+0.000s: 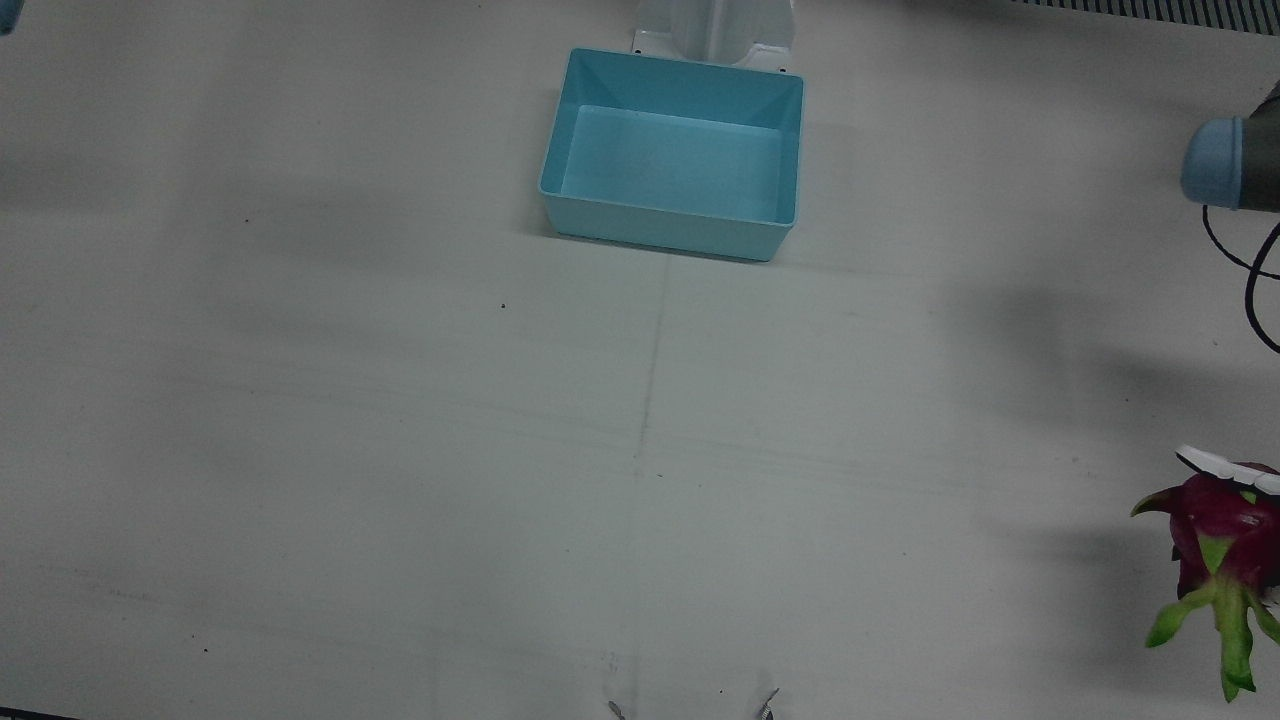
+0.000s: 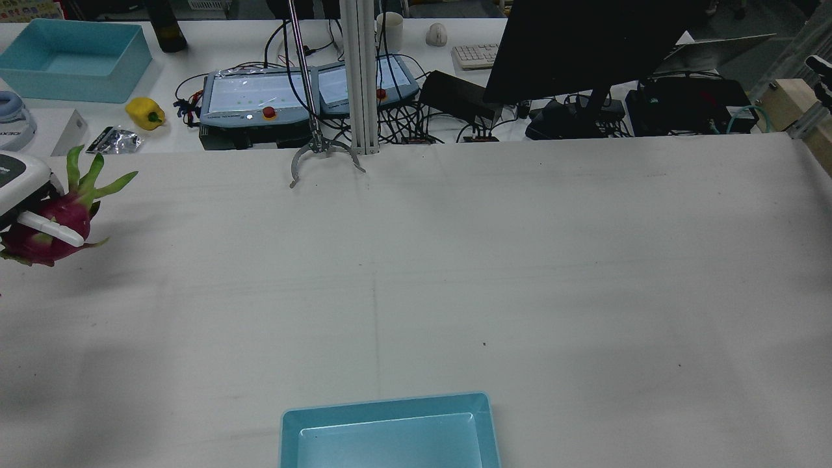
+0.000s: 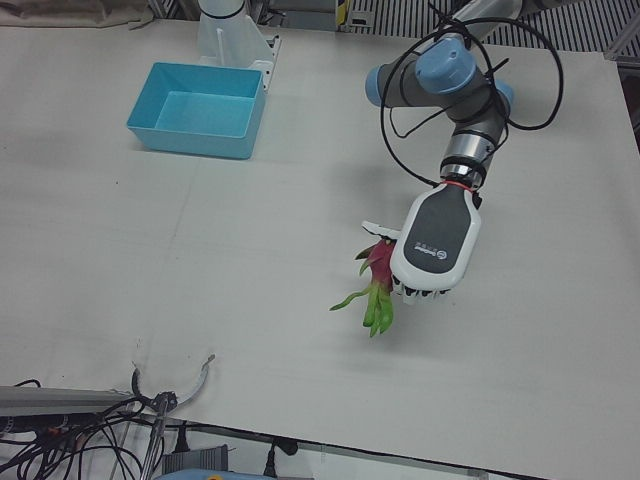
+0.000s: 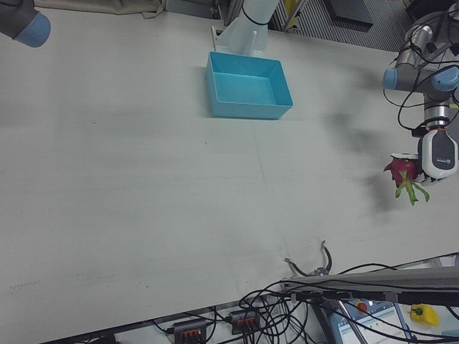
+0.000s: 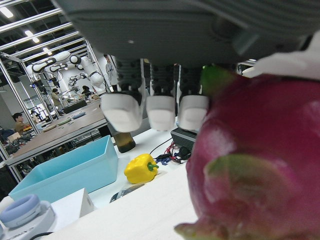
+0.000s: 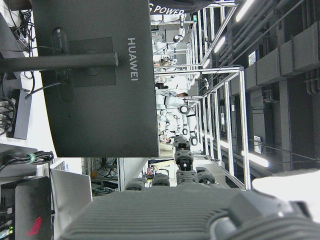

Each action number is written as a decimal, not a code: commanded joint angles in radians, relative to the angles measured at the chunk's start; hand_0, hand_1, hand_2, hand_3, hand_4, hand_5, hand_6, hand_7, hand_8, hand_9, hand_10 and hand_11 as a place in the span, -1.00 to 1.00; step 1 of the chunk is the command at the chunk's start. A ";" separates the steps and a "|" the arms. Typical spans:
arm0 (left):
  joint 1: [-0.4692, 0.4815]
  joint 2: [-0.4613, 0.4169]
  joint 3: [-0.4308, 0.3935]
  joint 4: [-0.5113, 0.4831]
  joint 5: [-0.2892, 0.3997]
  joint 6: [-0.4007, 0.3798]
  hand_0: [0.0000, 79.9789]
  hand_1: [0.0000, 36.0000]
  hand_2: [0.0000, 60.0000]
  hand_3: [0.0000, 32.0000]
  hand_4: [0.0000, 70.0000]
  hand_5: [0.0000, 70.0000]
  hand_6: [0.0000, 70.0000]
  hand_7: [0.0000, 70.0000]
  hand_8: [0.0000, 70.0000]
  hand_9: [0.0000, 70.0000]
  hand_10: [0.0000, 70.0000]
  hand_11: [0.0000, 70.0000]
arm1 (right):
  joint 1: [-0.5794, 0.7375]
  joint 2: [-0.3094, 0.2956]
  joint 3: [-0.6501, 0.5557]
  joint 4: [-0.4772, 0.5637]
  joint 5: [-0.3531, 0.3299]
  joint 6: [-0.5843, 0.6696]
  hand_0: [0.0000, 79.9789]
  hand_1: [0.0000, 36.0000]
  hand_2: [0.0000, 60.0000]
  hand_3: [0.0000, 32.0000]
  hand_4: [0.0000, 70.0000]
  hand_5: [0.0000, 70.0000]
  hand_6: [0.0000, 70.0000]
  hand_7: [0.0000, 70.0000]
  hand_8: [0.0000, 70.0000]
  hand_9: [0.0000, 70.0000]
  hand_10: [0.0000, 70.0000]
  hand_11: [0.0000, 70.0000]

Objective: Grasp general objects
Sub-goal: 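Lift the dragon fruit off the table with the left hand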

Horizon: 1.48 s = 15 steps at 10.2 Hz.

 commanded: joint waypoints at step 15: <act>-0.035 0.080 0.124 -0.829 0.367 -0.938 -0.86 -1.00 -1.00 -1.00 1.00 0.03 1.00 1.00 1.00 1.00 1.00 1.00 | 0.000 0.000 0.000 0.000 0.000 0.000 -1.00 -1.00 -1.00 -1.00 -1.00 -1.00 -1.00 -1.00 -1.00 -1.00 -1.00 -1.00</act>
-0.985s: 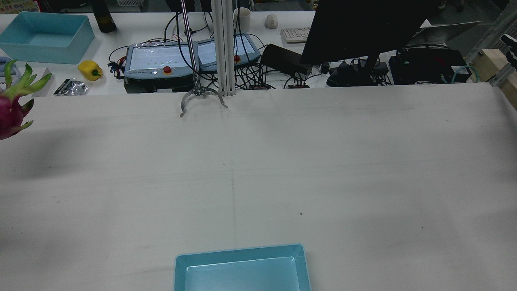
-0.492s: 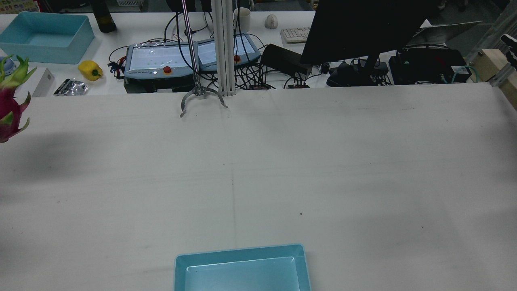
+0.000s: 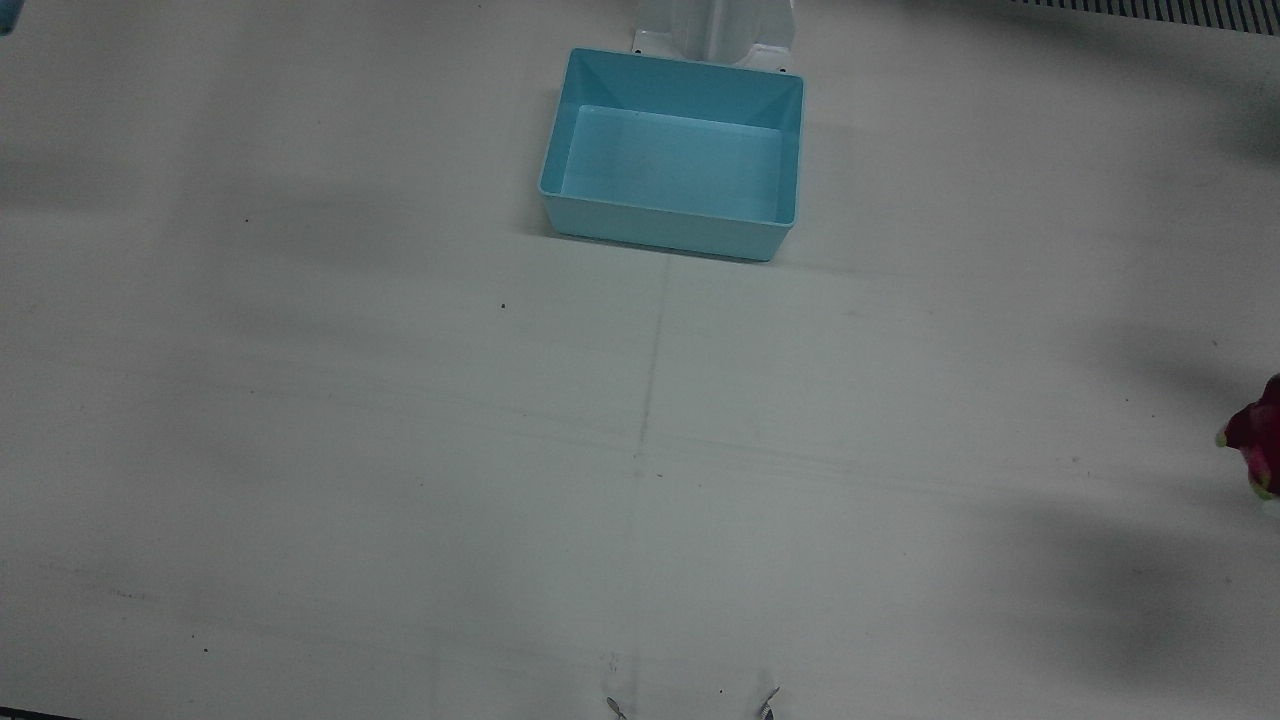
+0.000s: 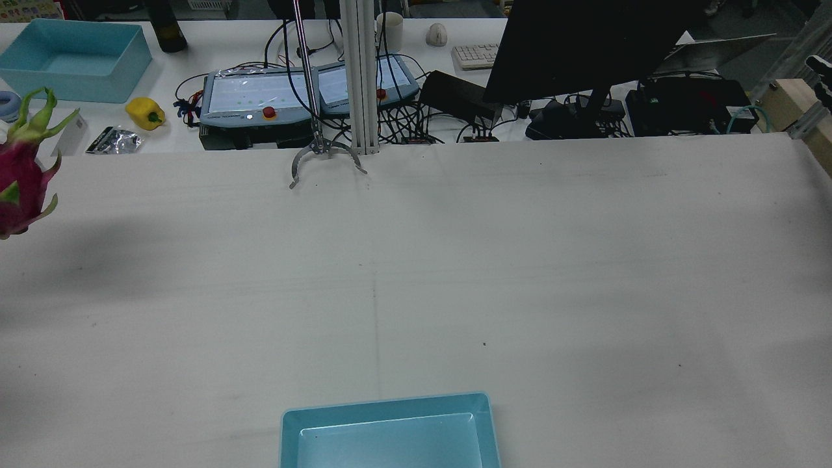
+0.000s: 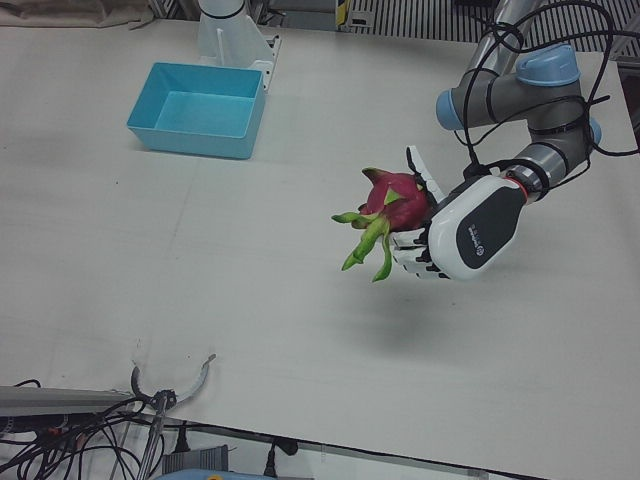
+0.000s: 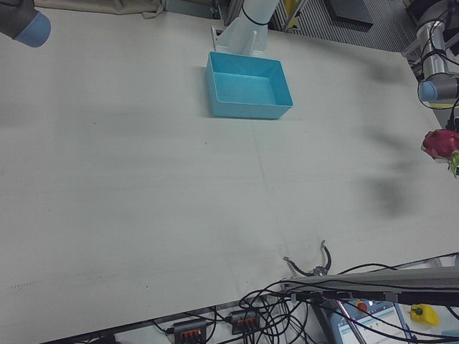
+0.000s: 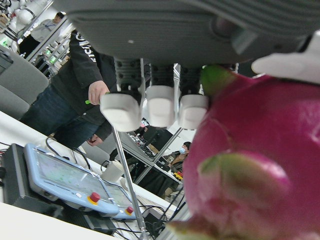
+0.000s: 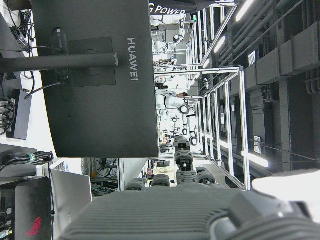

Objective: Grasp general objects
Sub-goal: 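Lift the dragon fruit off the table with the left hand, then carry the dragon fruit with the left hand over the light-blue tray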

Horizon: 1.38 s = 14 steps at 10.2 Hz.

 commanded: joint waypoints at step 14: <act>0.665 -0.121 -0.118 0.049 -0.166 0.157 -1.00 -1.00 -1.00 -1.00 1.00 0.03 1.00 1.00 1.00 1.00 1.00 1.00 | 0.000 0.000 0.000 0.000 0.000 0.000 -1.00 -1.00 -1.00 -1.00 -1.00 -1.00 -1.00 -1.00 -1.00 -1.00 -1.00 -1.00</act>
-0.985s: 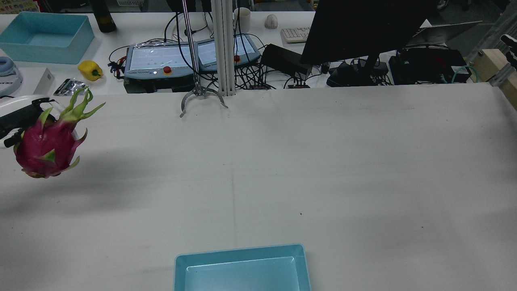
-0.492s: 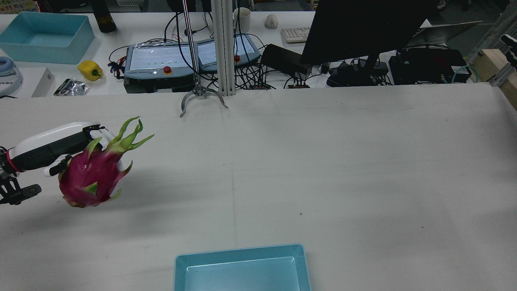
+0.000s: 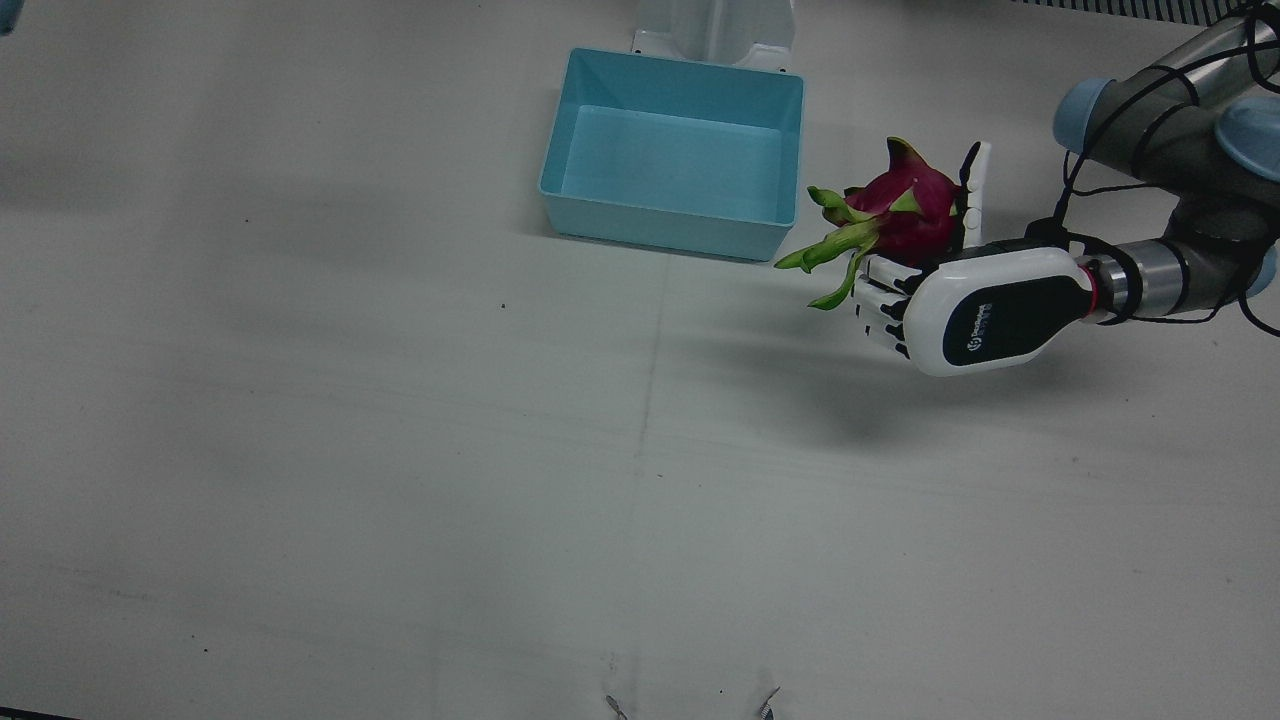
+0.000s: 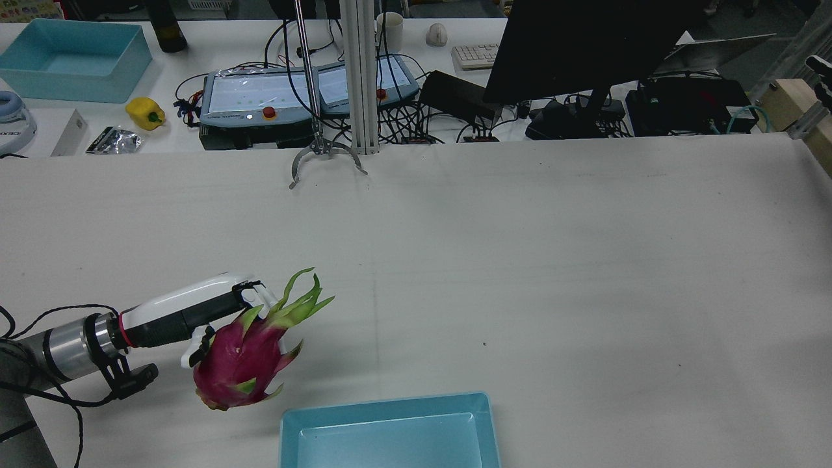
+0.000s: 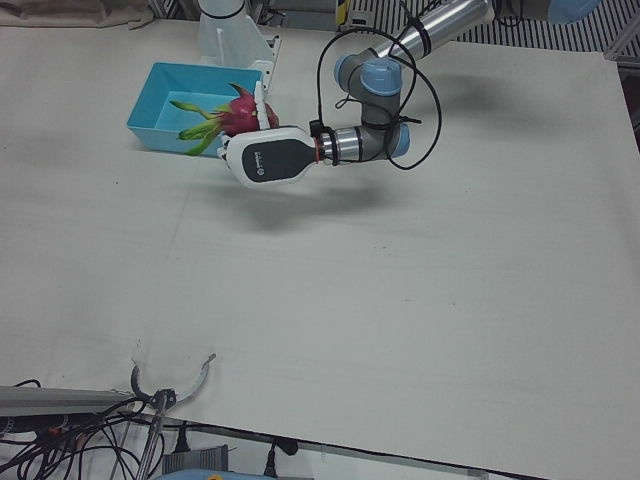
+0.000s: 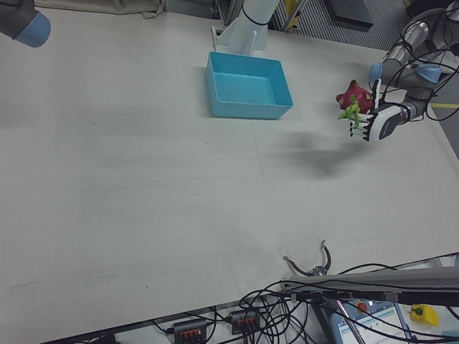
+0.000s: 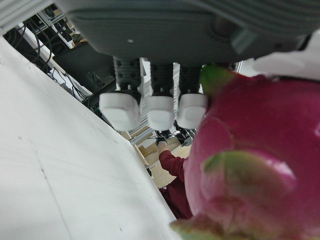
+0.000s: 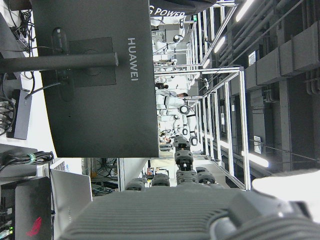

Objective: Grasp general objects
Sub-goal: 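Carry the dragon fruit with the left hand over the light-blue tray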

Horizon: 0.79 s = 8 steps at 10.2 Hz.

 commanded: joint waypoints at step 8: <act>0.272 -0.316 0.020 0.206 -0.081 0.064 -0.95 -1.00 -1.00 -1.00 1.00 0.03 1.00 1.00 1.00 1.00 1.00 1.00 | 0.000 0.000 0.000 0.000 0.000 0.000 -1.00 -1.00 -1.00 -1.00 -1.00 -1.00 -1.00 -1.00 -1.00 -1.00 -1.00 -1.00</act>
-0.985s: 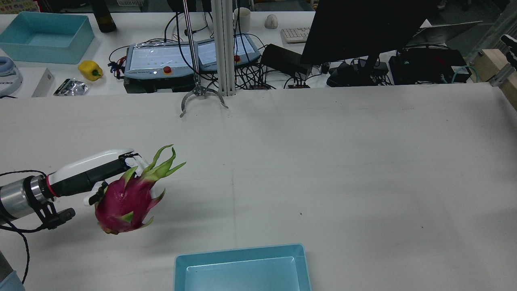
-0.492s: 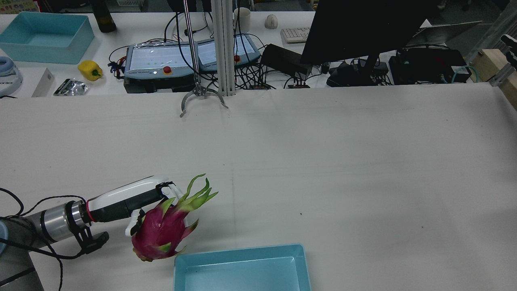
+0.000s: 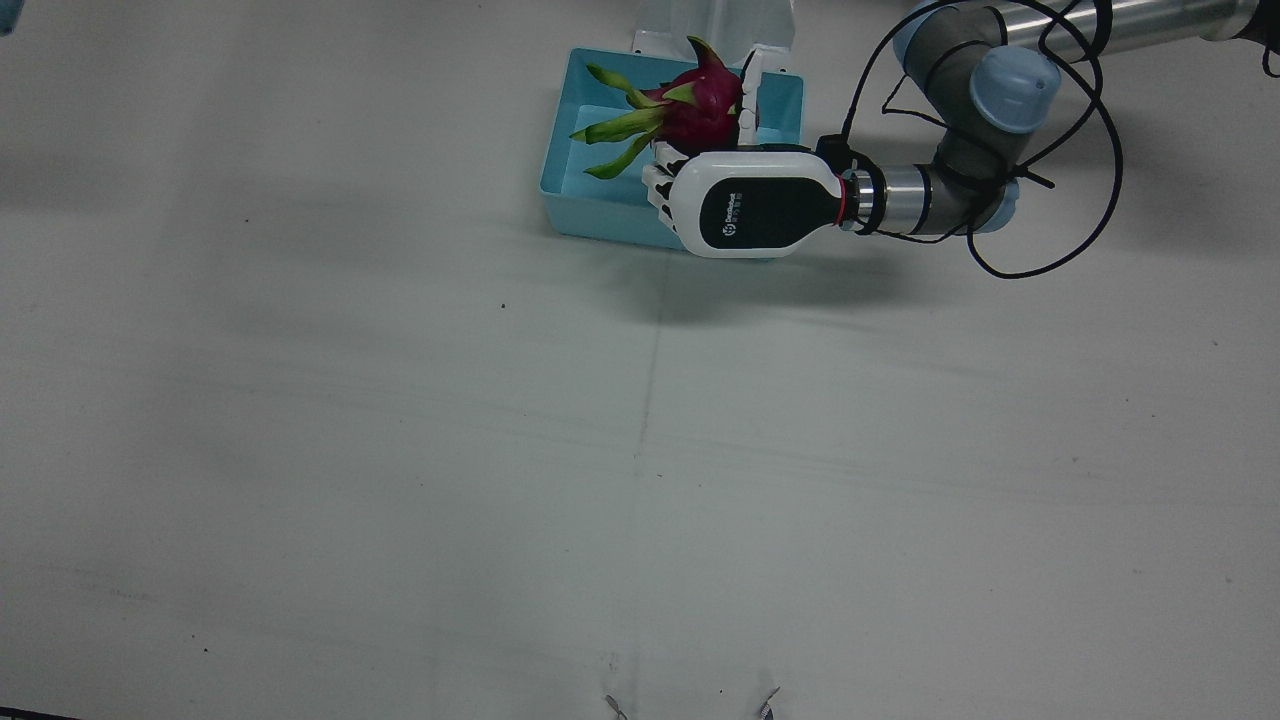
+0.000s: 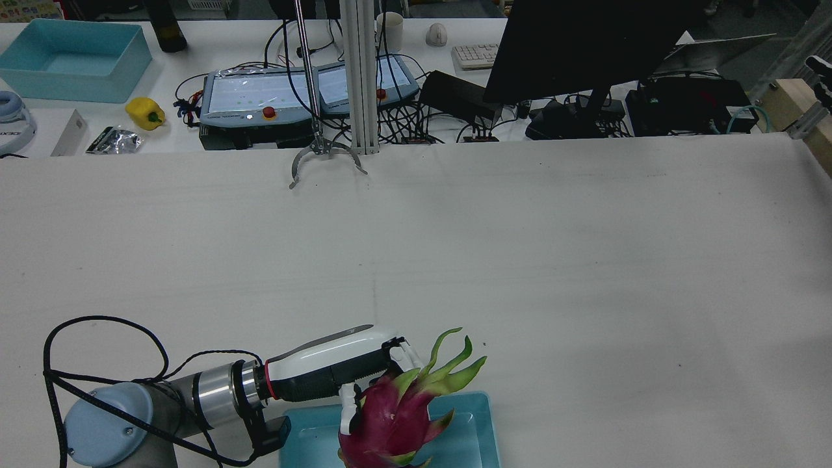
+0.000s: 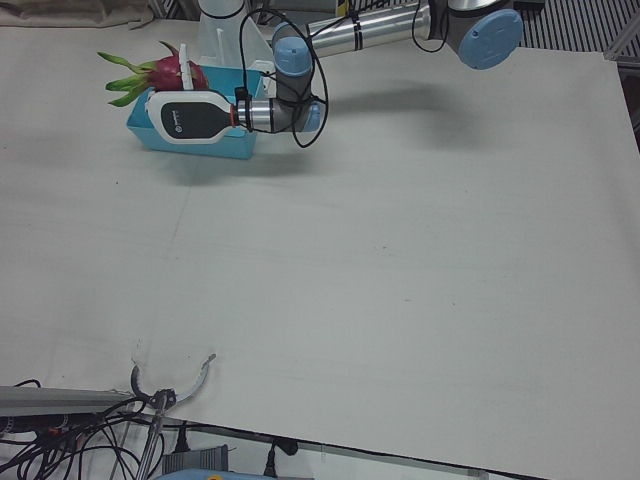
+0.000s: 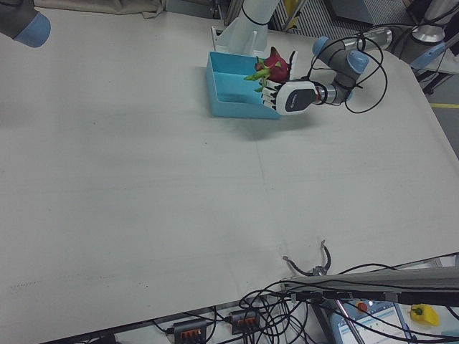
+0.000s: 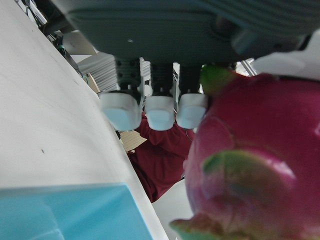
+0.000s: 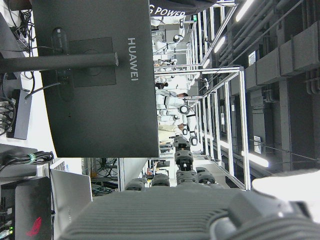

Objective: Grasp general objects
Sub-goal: 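Carry the dragon fruit with the left hand over the light-blue tray, then open the left hand to release the dragon fruit into the tray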

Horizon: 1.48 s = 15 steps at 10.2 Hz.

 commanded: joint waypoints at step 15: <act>-0.092 0.196 -0.130 -0.127 -0.047 -0.124 -0.27 -1.00 -1.00 -1.00 1.00 -0.69 1.00 1.00 -0.33 -0.12 0.91 1.00 | 0.000 0.000 0.000 0.000 0.000 0.000 -1.00 -1.00 -1.00 -1.00 -1.00 -1.00 -1.00 -1.00 -1.00 -1.00 -1.00 -1.00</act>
